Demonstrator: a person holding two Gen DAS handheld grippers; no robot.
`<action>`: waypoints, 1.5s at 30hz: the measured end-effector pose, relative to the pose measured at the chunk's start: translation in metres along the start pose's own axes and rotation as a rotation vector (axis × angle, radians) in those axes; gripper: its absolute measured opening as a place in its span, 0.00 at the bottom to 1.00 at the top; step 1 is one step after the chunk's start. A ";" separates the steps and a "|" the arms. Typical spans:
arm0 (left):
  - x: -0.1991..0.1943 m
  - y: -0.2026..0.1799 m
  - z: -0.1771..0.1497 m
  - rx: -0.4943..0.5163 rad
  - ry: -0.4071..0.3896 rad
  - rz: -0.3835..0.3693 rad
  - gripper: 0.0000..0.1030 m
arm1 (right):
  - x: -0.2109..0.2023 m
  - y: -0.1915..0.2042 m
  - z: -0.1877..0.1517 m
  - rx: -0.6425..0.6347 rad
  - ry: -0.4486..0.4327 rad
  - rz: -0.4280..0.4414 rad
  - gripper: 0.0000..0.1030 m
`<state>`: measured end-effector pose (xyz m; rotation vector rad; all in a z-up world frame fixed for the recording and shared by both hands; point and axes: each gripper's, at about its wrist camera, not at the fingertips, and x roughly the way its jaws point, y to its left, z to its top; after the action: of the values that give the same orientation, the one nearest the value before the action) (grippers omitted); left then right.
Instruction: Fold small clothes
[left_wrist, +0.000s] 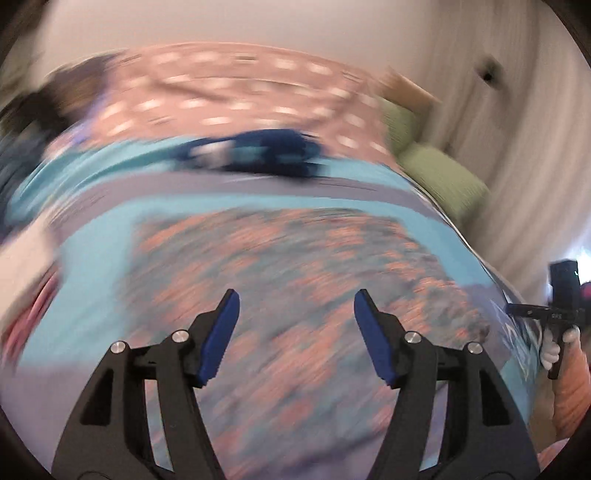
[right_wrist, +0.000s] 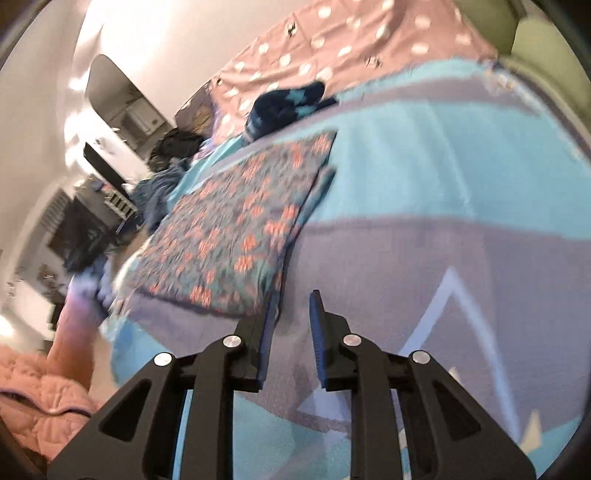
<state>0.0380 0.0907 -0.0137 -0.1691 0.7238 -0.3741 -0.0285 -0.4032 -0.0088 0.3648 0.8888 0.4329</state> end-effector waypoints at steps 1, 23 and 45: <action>-0.014 0.022 -0.013 -0.047 -0.004 0.034 0.61 | 0.001 0.009 0.010 -0.030 -0.006 -0.025 0.20; -0.021 0.107 -0.090 -0.182 0.102 -0.244 0.51 | 0.271 0.332 0.104 -0.489 0.196 -0.128 0.54; -0.029 0.093 -0.112 -0.195 0.160 -0.223 0.09 | 0.429 0.362 0.128 -0.376 0.337 -0.088 0.00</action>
<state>-0.0313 0.1852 -0.1045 -0.4102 0.9027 -0.5334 0.2367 0.1068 -0.0457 -0.0968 1.1197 0.5776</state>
